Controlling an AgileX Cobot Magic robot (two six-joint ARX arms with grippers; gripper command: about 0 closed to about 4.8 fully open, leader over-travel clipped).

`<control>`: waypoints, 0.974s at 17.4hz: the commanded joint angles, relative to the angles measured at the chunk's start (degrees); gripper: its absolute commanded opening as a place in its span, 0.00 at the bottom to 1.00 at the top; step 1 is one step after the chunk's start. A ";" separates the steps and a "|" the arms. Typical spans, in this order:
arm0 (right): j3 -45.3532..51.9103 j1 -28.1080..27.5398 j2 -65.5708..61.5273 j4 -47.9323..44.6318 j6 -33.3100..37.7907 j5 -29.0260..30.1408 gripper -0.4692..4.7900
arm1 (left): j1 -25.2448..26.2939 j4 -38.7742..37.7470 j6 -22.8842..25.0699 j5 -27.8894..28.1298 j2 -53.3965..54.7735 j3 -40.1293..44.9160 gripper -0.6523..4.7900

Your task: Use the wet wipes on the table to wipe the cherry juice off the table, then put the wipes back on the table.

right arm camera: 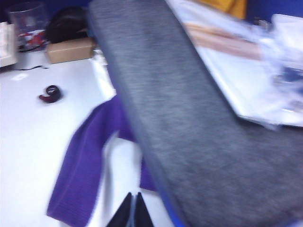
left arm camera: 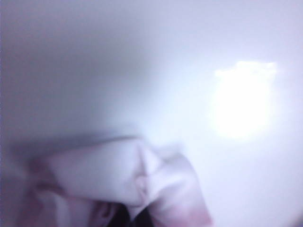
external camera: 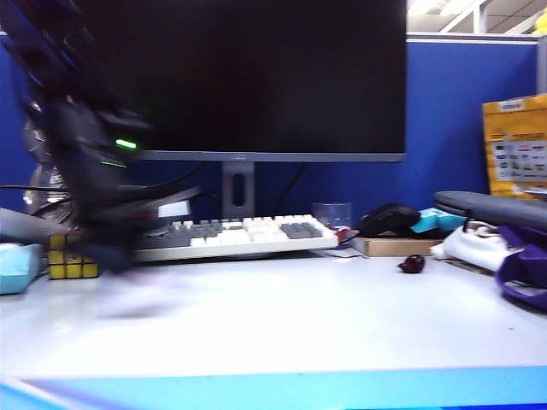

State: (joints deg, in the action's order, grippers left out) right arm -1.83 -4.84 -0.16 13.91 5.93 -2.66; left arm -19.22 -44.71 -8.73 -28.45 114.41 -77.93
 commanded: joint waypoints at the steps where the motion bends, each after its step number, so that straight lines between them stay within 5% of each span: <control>1: 0.00 0.00 0.02 -0.13 -0.13 -0.22 0.09 | -2.67 6.88 -1.77 -9.42 0.26 0.39 0.11; 4: 0.00 -0.07 0.02 -0.13 -0.13 -0.20 0.09 | -2.91 9.86 -2.71 3.50 0.26 0.24 0.11; 5: 0.00 -0.04 0.02 -0.11 -0.13 -0.13 0.09 | -1.66 9.42 -2.58 15.58 0.26 0.17 0.11; 8: 0.00 -0.04 0.02 -0.11 -0.13 -0.17 0.09 | 2.21 5.16 1.36 36.11 0.26 0.00 0.11; 10: 0.00 -0.04 0.02 -0.11 -0.13 -0.17 0.09 | 4.98 0.94 3.41 42.66 0.26 0.02 0.11; 13: 0.00 -0.04 0.02 -0.11 -0.13 -0.17 0.09 | 6.56 -1.55 4.28 39.54 0.26 0.02 0.11; 15: 0.00 -0.04 0.02 -0.11 -0.13 -0.17 0.09 | 6.27 -2.14 4.22 27.30 0.24 0.02 0.11; 16: 0.00 -0.07 0.02 -0.11 -0.13 -0.17 0.09 | 4.98 -2.45 4.02 16.09 0.26 0.02 0.11; 17: 0.00 -0.07 0.02 -0.11 -0.13 -0.15 0.09 | 3.82 -2.45 4.22 12.07 0.26 0.02 0.11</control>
State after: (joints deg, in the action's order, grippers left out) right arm -1.83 -4.84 -0.16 13.91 5.93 -2.79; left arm -13.08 -42.83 -4.73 -6.57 112.95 -79.31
